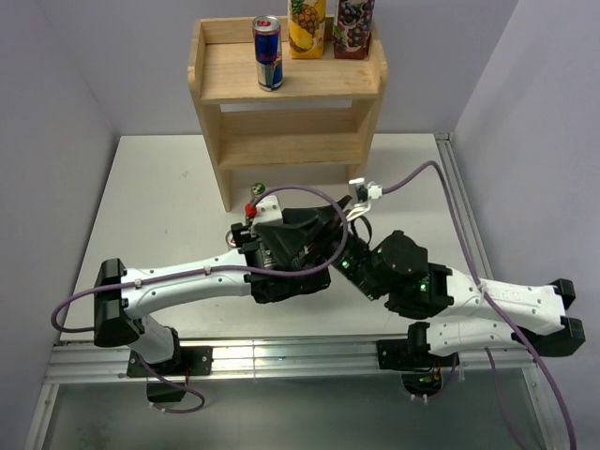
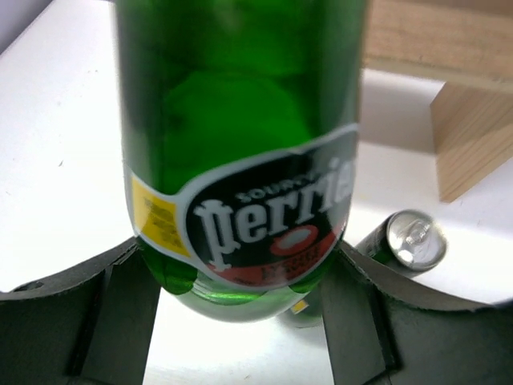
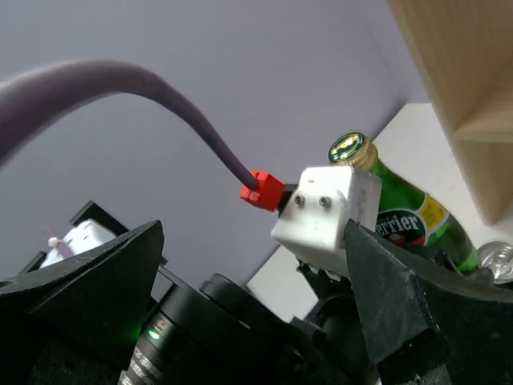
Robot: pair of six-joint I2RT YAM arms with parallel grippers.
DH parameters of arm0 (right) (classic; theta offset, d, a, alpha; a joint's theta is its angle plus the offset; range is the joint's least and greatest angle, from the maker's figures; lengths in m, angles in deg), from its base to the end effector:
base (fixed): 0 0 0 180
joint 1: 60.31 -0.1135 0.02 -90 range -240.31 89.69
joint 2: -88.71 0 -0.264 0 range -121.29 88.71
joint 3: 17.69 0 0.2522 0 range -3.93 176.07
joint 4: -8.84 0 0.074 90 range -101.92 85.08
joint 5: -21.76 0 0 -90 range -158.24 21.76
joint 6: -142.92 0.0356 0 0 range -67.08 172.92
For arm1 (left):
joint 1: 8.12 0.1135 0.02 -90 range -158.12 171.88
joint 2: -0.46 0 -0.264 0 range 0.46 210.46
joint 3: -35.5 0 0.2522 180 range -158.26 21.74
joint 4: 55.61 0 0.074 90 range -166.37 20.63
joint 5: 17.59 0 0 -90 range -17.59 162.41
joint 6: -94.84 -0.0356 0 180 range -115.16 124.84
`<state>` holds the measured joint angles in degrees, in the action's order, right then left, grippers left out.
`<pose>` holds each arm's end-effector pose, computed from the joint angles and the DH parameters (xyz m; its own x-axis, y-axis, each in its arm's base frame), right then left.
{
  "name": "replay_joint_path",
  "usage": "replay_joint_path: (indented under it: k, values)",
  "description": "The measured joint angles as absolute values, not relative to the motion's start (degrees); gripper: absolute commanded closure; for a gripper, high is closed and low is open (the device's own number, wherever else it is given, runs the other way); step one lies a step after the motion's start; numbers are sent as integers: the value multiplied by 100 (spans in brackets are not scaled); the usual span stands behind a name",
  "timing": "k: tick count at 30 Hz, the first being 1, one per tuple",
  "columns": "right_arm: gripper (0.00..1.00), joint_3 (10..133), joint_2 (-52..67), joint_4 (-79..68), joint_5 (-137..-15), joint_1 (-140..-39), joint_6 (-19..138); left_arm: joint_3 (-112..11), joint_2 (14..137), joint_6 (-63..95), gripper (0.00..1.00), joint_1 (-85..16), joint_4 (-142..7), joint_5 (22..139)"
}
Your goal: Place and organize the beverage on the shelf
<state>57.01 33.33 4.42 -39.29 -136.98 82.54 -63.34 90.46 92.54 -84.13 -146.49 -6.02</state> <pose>0.0651 0.2000 0.4412 -0.3160 0.5422 -0.7786 -0.6757 0.4474 0.5858 0.1016 -0.2637 0.3359 -0.1713 -0.1414 -0.9750 -0.2327 0.9674 -0.0994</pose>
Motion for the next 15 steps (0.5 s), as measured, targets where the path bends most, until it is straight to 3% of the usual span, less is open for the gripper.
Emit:
replay_joint_path:
  k: [2, 3, 4, 5, 7, 15]
  values:
    - [0, 5972, 3034, 656, -3634, -14115, 8018, -6369, 9035, 9366, 99, -8395, -14627, -613]
    - [14, 6042, 2953, 728, -3531, -14196, 7953, -6376, 9013, 9403, 99, -8375, -14642, -624]
    - [19, 6132, 2784, 787, -3391, -14253, 7839, -6393, 9004, 9440, 99, -8354, -14647, -644]
    - [18, 6211, 2660, 847, -3214, -14275, 7758, -6415, 8991, 9506, 99, -8323, -14640, -670]
    - [0, 6263, 2507, 1166, -3028, -14367, 7574, -6422, 8923, 9604, 99, -8260, -14651, -668]
    - [0, 6320, 2288, 1684, -2799, -14618, 6936, -6422, 8858, 9768, 99, -8308, -14675, -711]
